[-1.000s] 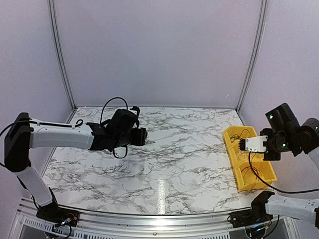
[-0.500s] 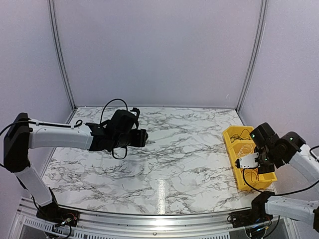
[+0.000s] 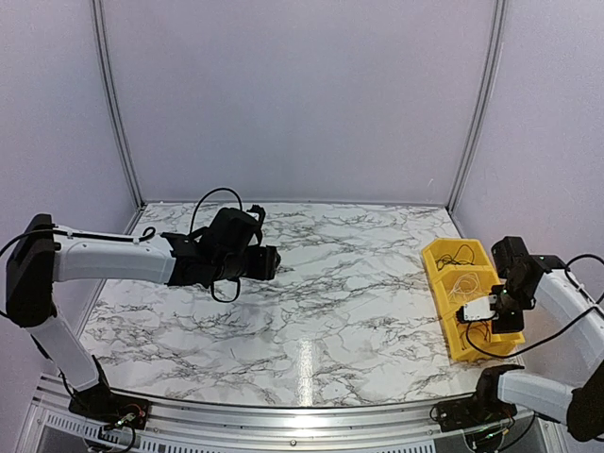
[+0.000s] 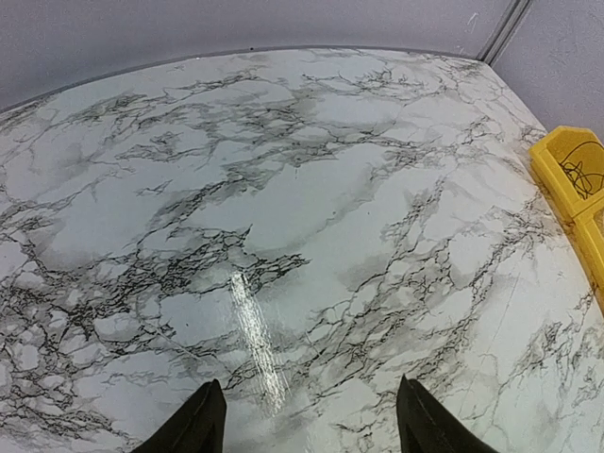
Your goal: Untangle the cables
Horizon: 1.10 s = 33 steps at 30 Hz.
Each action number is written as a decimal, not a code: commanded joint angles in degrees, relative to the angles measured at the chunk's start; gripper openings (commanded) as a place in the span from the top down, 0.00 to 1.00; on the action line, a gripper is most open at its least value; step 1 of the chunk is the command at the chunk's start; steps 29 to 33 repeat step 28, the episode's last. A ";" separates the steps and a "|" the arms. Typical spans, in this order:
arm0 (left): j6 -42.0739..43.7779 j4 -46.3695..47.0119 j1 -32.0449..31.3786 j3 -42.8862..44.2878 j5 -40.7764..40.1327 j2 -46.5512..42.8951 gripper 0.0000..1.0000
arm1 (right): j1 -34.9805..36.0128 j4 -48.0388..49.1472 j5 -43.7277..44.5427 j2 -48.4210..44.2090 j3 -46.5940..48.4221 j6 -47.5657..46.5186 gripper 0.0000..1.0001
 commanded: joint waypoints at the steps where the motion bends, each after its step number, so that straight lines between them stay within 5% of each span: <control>1: 0.70 -2.19 0.11 -0.23 -0.33 -1.84 0.36 | -1.12 0.24 -4.79 -2.61 4.10 -6.52 0.40; 9: 2.85 -2.85 0.06 0.53 -1.71 -1.58 0.36 | -1.12 -0.20 -14.60 0.73 15.04 -1.41 0.33; 12: 5.01 -3.38 0.08 0.82 -4.05 -2.00 0.34 | -1.12 2.47 -25.08 5.37 22.38 9.76 0.31; 16: 6.52 -3.59 0.17 0.25 -8.32 -2.84 0.31 | -1.12 6.88 -39.36 10.41 29.47 24.19 0.02; 20: 7.21 -5.57 0.20 1.02 -10.46 -4.22 0.30 | -1.12 20.76 -50.57 11.43 27.99 39.24 0.01; 27: 12.73 -7.70 0.63 1.80 -16.00 -11.00 0.26 | -1.14 50.36 -52.36 8.62 19.59 63.52 0.01; 33: 13.69 -7.17 0.69 0.70 -17.07 -12.35 0.25 | -1.12 52.13 -52.82 8.56 19.78 66.80 0.01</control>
